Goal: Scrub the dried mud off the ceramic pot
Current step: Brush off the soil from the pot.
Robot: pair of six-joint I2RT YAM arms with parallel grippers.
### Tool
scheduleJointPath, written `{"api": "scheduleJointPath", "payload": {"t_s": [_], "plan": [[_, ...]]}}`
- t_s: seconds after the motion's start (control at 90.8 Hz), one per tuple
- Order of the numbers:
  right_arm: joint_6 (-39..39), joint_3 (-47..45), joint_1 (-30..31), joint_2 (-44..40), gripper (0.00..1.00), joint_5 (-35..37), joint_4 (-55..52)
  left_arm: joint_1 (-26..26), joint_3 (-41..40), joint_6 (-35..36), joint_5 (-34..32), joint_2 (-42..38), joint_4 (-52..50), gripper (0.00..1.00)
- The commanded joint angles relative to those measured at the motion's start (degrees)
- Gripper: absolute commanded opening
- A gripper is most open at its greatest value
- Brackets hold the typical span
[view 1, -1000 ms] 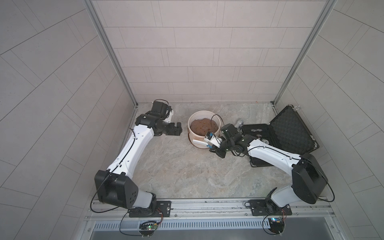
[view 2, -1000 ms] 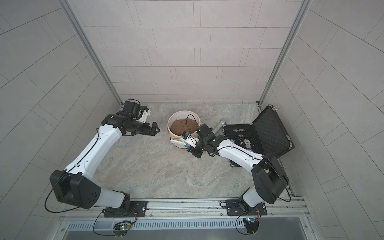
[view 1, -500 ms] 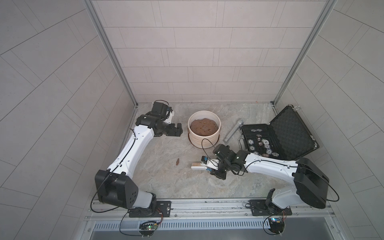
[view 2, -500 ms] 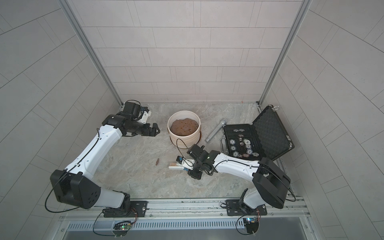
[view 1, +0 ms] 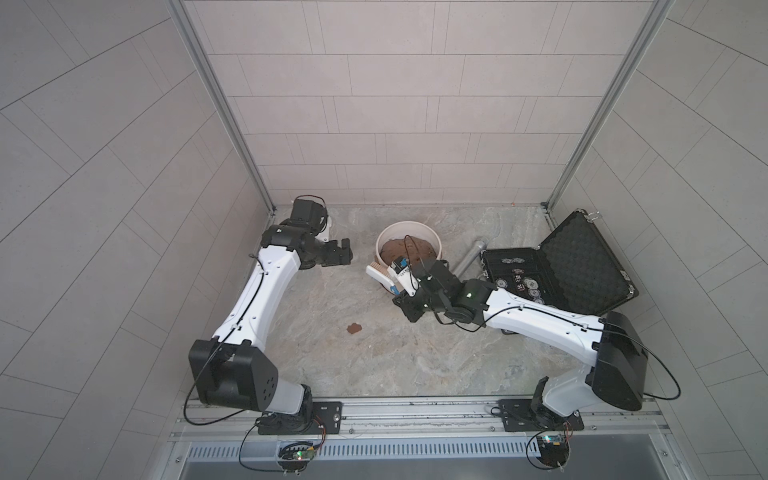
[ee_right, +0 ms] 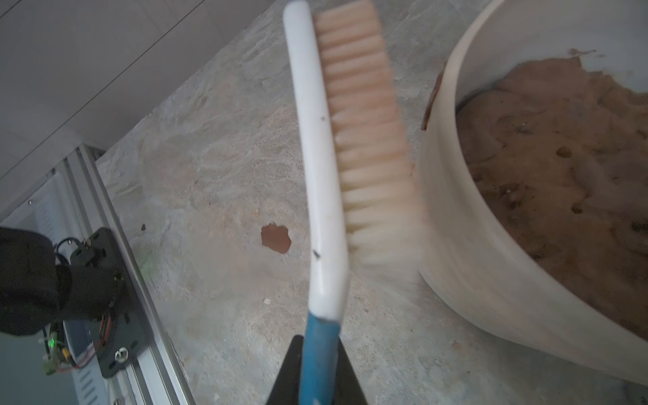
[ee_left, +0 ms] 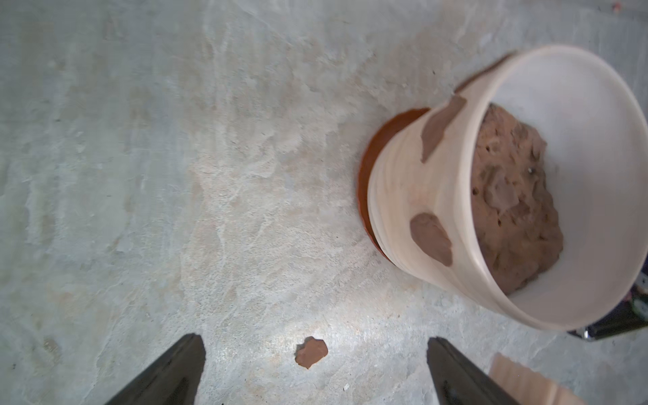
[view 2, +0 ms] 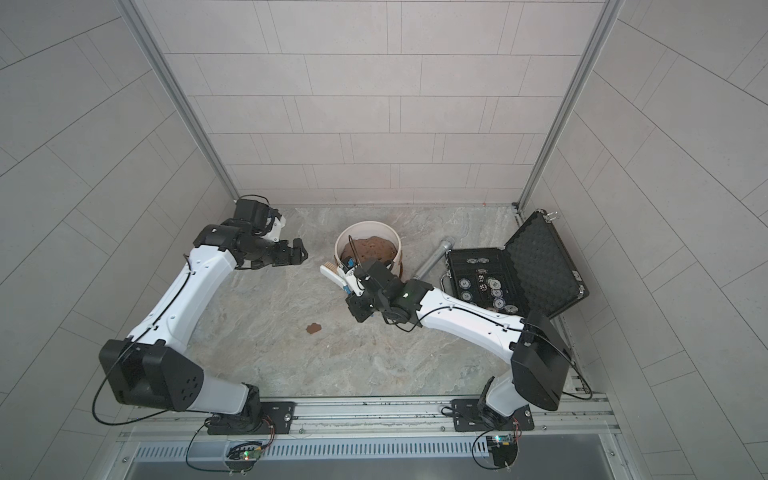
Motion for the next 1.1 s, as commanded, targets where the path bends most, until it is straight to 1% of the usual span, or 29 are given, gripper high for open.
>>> {"api": "scheduleJointPath", "payload": {"t_s": [0.0,0.055,0.11,0.242,0.407,0.517,0.671,0.837,0.925,1.013,1.09], "plan": [[18.36,3.03,3.48,2.82,0.00,6.75,0.58,3.75,0.45,-3.70,-0.02,-1.81,-1.30,1.00],[23.11,4.41,4.08,4.75,0.00,6.38,1.95,5.04,-0.62,-4.12,0.50,-2.59,-0.80,1.00],[26.03,6.43,4.54,6.70,0.00,7.16,1.85,5.87,-1.52,-4.16,1.66,-3.12,-0.31,1.00],[31.62,12.79,4.68,11.72,0.00,14.07,-4.09,6.19,-2.46,-3.84,3.31,-3.98,-0.05,1.00],[30.21,18.78,4.30,17.72,0.00,14.40,-5.27,6.23,-2.82,-3.67,4.00,-4.84,0.25,1.00],[28.99,21.40,3.89,19.16,0.00,15.60,-5.94,6.23,-3.26,-3.55,4.58,-5.31,0.39,1.00],[29.63,22.71,3.10,19.59,0.00,16.21,-7.39,6.18,-4.17,-3.16,5.04,-6.05,0.99,1.00],[30.74,21.99,1.76,20.39,0.00,17.28,-7.93,6.23,-4.90,-2.93,5.56,-6.27,1.49,1.00],[31.99,21.78,0.10,21.87,0.00,15.33,-8.33,6.24,-5.01,-2.93,6.09,-6.10,1.54,1.00],[33.72,21.38,-1.81,24.16,0.00,9.95,-8.82,6.23,-5.06,-2.88,6.49,-5.85,1.47,1.00],[32.47,20.20,-2.13,25.63,0.00,7.11,-7.78,6.23,-5.33,-2.76,6.61,-5.96,1.53,1.00]]}}
